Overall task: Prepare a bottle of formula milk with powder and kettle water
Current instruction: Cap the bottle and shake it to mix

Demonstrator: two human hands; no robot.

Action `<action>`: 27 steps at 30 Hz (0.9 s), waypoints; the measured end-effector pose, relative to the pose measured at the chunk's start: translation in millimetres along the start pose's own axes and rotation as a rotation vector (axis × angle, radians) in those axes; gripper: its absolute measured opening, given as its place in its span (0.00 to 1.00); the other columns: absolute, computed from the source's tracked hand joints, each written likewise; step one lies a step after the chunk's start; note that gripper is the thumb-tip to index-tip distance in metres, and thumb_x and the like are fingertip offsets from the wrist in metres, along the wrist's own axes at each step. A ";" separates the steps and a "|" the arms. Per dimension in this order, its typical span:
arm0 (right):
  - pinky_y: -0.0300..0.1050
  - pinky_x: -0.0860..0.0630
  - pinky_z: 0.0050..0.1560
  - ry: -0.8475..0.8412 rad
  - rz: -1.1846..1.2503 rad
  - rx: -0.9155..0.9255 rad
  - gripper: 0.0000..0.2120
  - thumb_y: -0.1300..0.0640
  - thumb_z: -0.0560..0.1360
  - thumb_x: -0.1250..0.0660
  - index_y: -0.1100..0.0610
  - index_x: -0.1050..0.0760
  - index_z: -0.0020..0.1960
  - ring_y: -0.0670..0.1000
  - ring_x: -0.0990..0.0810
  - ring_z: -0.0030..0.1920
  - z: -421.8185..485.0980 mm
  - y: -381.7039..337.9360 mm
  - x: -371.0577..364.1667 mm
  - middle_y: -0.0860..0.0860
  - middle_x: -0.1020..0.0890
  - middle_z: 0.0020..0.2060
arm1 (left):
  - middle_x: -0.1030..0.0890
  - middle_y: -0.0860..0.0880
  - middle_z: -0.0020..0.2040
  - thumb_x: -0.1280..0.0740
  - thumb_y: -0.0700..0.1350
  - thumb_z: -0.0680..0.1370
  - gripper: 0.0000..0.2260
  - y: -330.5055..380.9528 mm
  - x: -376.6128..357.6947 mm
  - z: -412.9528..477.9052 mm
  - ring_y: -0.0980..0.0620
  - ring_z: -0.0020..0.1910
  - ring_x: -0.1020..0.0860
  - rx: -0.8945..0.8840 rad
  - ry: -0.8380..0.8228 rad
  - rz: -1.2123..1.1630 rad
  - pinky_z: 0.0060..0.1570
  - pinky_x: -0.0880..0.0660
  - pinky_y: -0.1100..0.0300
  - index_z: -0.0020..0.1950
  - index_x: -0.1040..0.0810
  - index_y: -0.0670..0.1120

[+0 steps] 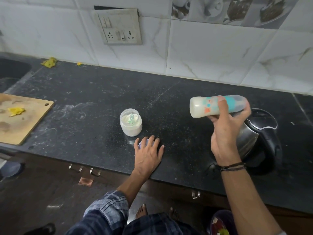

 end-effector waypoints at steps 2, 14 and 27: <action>0.48 0.16 0.47 -0.069 -0.071 -0.051 0.30 0.57 0.77 0.24 0.49 0.35 0.73 0.48 0.14 0.56 1.4 2.8 -7.3 0.46 0.18 0.55 | 0.22 0.52 0.66 0.41 0.60 0.85 0.17 -0.8 -1.1 -0.5 0.46 0.67 0.24 -0.012 0.006 -0.001 0.74 0.40 0.40 0.65 0.21 0.52; 0.46 0.16 0.43 -0.076 -0.084 -0.033 0.28 0.54 0.72 0.21 0.44 0.31 0.67 0.47 0.13 0.53 2.5 0.6 -4.9 0.39 0.15 0.47 | 0.21 0.52 0.64 0.39 0.59 0.84 0.16 -0.1 -1.4 -0.3 0.46 0.65 0.23 -0.015 0.061 -0.008 0.73 0.38 0.39 0.63 0.20 0.52; 0.45 0.17 0.46 0.042 -0.035 0.010 0.27 0.58 0.77 0.24 0.48 0.35 0.69 0.48 0.14 0.55 5.3 -14.2 1.5 0.48 0.20 0.58 | 0.22 0.53 0.65 0.41 0.60 0.84 0.16 -2.3 -5.6 -0.7 0.46 0.66 0.24 -0.014 0.063 0.010 0.73 0.40 0.40 0.63 0.21 0.53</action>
Point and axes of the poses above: each hand's wrist, its own z-axis towards the middle knuckle, its own x-axis out of the back of the hand, y = z × x, the point moved 8 cm from there along z, towards the middle knuckle
